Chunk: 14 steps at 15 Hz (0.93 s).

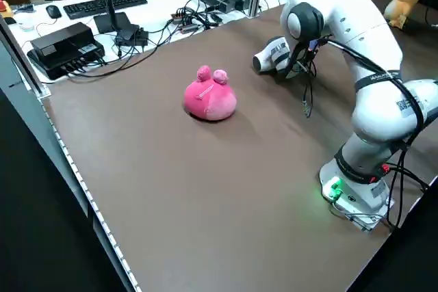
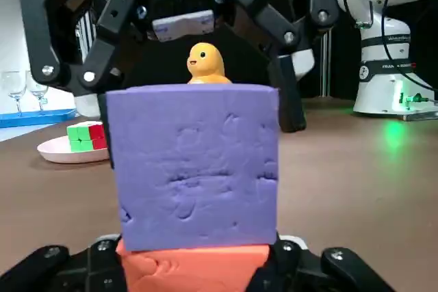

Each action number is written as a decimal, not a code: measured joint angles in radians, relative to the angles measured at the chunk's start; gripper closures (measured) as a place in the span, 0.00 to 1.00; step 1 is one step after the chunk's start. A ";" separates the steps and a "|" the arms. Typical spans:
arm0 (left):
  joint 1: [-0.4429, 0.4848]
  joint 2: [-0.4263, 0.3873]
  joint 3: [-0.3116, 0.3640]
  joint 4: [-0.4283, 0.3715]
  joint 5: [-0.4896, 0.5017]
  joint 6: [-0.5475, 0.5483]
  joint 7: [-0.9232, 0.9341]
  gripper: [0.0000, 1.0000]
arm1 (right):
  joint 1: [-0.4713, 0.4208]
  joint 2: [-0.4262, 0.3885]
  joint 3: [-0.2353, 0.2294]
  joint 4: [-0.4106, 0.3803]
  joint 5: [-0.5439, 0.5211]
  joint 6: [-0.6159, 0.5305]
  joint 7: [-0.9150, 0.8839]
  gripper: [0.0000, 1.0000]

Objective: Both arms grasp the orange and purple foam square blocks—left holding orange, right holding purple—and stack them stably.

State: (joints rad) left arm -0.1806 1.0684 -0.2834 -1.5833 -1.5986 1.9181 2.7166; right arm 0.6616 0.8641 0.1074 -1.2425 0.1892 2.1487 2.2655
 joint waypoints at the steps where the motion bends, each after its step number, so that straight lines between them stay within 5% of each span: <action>1: 0.000 0.000 0.001 0.001 0.000 0.001 0.000 0.36 | 0.000 0.000 0.000 0.000 0.000 0.000 0.000 0.07; 4: 0.002 0.000 0.005 0.011 0.000 0.005 0.000 0.34 | 0.004 0.000 0.001 0.000 -0.001 0.000 -0.002 0.00; 8: 0.006 0.000 0.008 0.018 0.000 0.005 -0.001 0.01 | 0.018 0.000 0.002 0.000 -0.013 0.000 -0.002 0.00; 14: 0.006 0.000 0.008 0.018 0.000 0.005 -0.001 0.00 | 0.016 0.000 -0.002 0.000 -0.014 0.002 -0.002 0.00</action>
State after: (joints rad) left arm -0.1750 1.0684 -0.2754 -1.5653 -1.5986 1.9232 2.7157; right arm 0.6780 0.8643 0.1053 -1.2423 0.1751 2.1508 2.2638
